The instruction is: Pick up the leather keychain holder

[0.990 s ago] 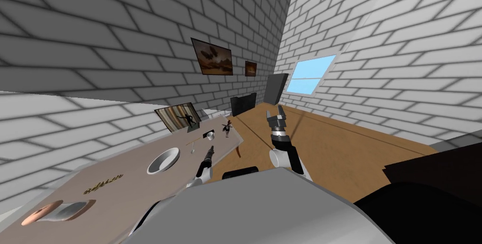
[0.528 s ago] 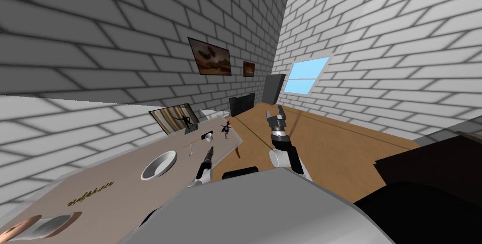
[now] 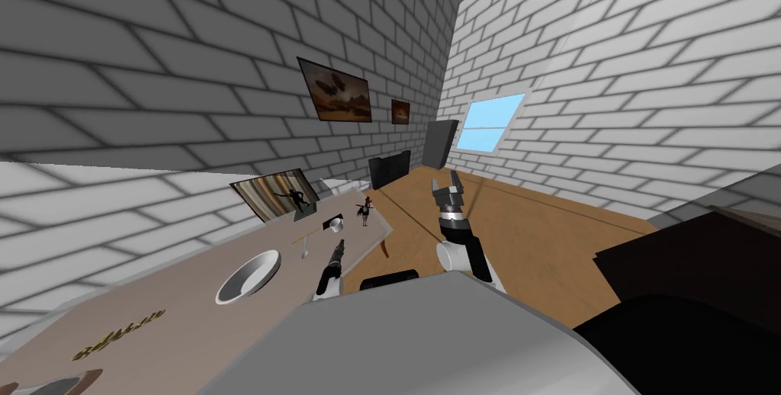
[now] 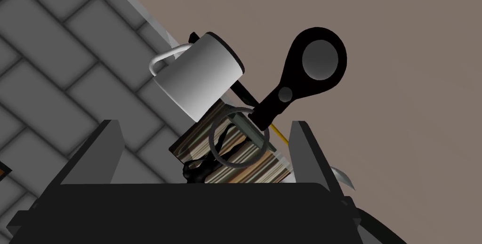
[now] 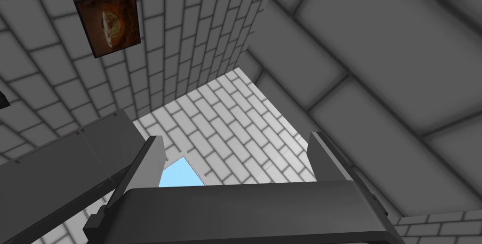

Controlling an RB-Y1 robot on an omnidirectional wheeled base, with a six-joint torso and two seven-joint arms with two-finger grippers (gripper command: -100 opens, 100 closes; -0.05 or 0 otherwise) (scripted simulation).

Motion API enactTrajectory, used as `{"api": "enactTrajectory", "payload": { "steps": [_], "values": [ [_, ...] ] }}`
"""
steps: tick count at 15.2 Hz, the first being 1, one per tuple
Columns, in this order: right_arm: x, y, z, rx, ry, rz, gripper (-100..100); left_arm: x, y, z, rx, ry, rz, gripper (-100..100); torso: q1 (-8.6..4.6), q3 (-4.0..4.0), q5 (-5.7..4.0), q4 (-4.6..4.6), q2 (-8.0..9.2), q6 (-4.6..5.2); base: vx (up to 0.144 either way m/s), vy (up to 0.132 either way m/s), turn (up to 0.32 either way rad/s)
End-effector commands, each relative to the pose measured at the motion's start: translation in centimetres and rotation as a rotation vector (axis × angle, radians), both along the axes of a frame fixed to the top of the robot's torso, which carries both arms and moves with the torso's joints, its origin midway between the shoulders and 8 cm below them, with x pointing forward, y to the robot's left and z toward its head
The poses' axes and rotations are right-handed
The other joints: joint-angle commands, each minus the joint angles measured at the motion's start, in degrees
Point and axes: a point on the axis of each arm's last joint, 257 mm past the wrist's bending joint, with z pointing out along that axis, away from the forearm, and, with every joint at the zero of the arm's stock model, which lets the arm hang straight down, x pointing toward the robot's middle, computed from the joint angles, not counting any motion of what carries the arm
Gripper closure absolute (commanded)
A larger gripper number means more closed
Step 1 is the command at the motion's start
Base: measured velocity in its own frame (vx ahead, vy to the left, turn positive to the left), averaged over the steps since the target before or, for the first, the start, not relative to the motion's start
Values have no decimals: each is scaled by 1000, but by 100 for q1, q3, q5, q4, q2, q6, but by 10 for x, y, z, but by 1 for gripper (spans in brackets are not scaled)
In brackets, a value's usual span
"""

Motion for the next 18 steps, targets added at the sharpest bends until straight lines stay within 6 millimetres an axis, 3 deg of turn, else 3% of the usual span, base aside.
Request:
{"api": "enactTrajectory", "payload": {
  "steps": [1, 10, 12, 13, 18],
  "values": [
    [0, 0, 0, 0, 0, 0, 0, -3, 2, -1, 3, 3, 2, -100, 0, 0, 0, 0, 0, 0, 23, 8, -70],
    [0, 0, 0, 0, 0, 0, 0, -32, 26, -5, 17, 13, 64, -100, 0, 0, 0, 0, 0, 0, 23, 9, -61],
    [0, 0, 0, 0, 0, 0, 0, -29, 23, -5, 19, 15, 53, -100, 0, 0, 0, 0, 0, 0, 18, 9, -41],
    [0, 0, 0, 0, 0, 0, 0, -30, 23, -5, 19, 14, 53, 100, 0, 1, 0, 0, 1, 0, 0, 0, 0],
    [0, 0, 0, 0, 0, 0, 0, -23, 18, -4, 17, 11, 39, 100, -6, 4, -3, 2, 7, 1, -2, 0, 17]
  ]
}}
